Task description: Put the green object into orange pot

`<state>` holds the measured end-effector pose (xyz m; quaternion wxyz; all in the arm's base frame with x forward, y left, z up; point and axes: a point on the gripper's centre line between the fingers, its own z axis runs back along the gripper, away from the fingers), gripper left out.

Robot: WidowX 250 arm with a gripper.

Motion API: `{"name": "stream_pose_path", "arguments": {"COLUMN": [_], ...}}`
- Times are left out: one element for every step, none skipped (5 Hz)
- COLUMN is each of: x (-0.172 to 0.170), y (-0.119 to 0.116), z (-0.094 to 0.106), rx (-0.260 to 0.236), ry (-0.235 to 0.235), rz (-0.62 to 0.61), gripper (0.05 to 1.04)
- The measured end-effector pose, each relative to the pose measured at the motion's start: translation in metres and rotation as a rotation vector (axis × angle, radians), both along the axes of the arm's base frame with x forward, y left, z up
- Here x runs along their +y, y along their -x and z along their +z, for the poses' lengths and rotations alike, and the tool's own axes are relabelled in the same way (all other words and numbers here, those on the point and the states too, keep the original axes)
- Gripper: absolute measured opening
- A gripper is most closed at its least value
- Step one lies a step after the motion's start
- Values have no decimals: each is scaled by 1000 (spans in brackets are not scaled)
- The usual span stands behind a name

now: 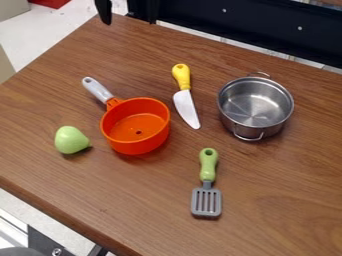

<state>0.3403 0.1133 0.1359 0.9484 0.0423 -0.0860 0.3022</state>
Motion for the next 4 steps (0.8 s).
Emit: {"name": "stream_pose_path", "arguments": {"x": [-1, -1, 2, 11], "y": [2, 6, 20, 38], "z": [-13, -19, -21, -12], "rx": [38, 70, 112, 153], "ry": [10, 1, 49, 74], "rz": [-9, -174, -360, -601], "gripper": [999, 999, 999, 999]}}
